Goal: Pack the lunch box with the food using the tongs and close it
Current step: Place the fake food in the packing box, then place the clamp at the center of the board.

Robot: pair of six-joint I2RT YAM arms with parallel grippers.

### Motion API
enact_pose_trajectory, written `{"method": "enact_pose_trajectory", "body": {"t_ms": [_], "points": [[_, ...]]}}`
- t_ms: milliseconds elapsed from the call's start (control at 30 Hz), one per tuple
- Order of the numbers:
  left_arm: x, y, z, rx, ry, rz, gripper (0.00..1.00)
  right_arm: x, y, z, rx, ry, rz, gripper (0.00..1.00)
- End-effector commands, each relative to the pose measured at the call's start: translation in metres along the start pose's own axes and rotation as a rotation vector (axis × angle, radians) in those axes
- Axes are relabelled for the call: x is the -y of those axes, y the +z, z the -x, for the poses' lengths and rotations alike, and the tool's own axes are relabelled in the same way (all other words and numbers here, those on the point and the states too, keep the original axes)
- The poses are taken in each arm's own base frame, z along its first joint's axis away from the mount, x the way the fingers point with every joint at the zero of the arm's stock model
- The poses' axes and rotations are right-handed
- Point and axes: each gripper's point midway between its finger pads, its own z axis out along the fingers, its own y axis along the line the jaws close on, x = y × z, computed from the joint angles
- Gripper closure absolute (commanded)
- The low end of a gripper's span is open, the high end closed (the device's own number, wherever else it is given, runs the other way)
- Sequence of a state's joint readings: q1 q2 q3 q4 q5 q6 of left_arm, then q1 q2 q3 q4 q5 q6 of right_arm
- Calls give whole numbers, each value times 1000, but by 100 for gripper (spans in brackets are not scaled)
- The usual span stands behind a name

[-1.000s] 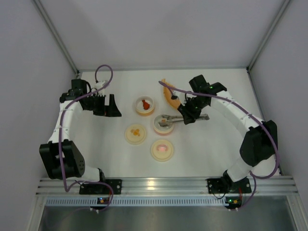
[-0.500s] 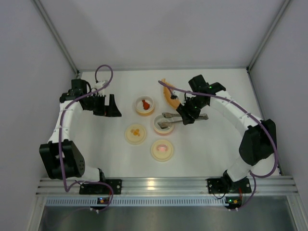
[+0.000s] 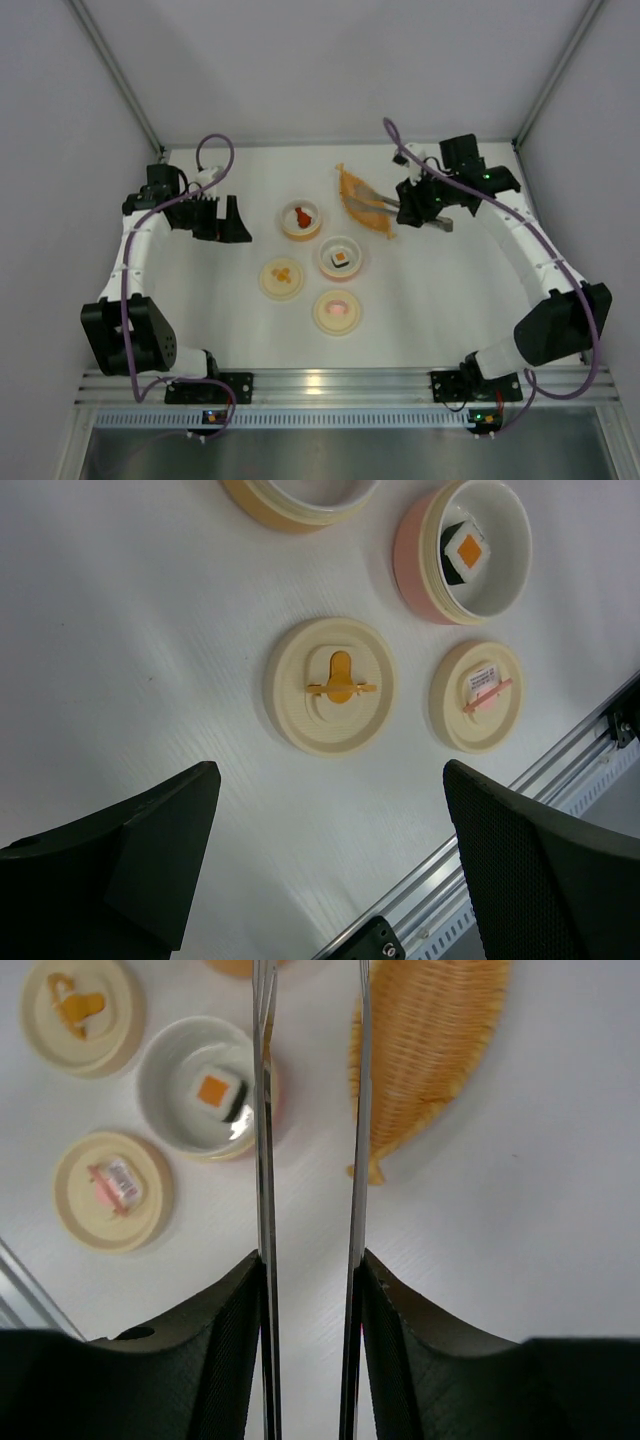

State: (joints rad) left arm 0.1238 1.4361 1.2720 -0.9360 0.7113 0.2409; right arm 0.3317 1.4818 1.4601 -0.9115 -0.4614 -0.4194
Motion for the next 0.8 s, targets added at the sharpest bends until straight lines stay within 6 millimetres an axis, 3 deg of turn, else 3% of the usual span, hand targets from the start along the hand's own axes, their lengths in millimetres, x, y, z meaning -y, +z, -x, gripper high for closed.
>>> {"method": "enact_pose_trajectory", "body": {"t_ms": [0,67,133,167,267,367,567,767], "points": [[6,-18,21,80,73,25,2,52,-40,21,196,157,-149,60],[6,-19,21,83,73,34,2,91,-57,2,208,247,-271,60],[4,-18,22,89,62,43,2,115,-70,-16,206,316,-360,60],[3,-19,25,102,67,52,2,139,-85,-31,210,373,-450,60],[0,-15,24,108,47,52,2,170,-101,-60,206,455,-576,59],[-1,-12,25,112,43,46,2,183,-99,-87,162,489,-655,58],[-6,-10,25,110,51,62,2,206,-71,-133,52,550,-690,57],[-11,-12,23,103,73,90,2,218,-50,-166,-2,569,-684,55]]}}
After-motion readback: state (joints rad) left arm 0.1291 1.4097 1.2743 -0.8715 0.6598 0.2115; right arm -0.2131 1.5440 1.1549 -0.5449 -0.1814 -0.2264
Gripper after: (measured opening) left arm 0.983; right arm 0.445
